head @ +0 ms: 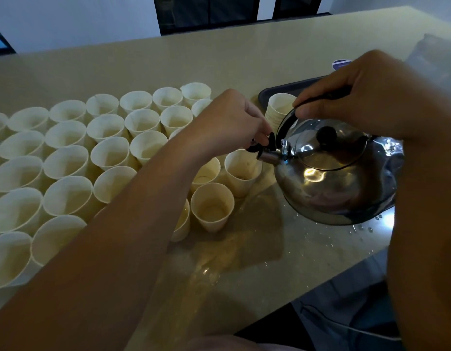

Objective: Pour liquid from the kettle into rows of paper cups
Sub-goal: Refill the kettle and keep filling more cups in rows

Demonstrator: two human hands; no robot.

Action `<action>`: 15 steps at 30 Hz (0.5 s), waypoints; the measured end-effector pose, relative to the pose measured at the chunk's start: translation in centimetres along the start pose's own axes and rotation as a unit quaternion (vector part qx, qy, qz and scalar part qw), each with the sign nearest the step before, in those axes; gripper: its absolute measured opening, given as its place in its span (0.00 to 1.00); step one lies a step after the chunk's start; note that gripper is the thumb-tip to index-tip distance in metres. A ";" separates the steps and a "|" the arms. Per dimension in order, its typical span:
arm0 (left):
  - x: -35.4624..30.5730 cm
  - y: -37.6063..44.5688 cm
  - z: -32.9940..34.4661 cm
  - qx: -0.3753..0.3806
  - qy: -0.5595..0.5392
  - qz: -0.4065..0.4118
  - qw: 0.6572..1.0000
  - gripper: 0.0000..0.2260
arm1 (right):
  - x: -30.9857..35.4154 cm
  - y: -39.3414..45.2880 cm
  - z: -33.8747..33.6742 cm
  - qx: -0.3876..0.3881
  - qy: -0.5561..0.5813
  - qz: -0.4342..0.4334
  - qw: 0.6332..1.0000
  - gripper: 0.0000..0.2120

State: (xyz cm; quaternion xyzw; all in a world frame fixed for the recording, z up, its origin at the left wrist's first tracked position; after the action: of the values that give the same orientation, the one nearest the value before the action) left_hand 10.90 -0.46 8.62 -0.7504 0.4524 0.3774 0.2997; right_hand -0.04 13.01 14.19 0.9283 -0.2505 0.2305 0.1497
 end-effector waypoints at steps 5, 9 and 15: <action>0.1 0.1 0.1 0.009 -0.001 -0.002 1.000 0.08 | 0.2 0.2 0.0 0.013 -0.012 -0.003 1.000 0.06; 0.1 0.1 0.2 0.013 0.001 0.001 1.000 0.08 | 0.0 0.2 0.0 0.007 -0.009 -0.007 1.000 0.06; 0.1 0.2 0.2 0.011 -0.001 0.005 1.000 0.08 | 0.4 0.3 0.0 0.020 -0.026 -0.017 0.999 0.07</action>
State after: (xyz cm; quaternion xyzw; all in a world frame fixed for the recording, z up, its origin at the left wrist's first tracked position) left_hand 10.69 -0.39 8.43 -0.7446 0.4600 0.3741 0.3066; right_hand 0.08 12.58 14.43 0.9408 -0.2343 0.2086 0.1287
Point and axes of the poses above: each hand's wrist, its own y-axis towards the middle knuckle, its own z-axis out of the palm, x = y × z, the point moved 7 cm from there along y, towards the middle knuckle, and after that the axes turned 1 degree about -z, right-handed, at the moved point
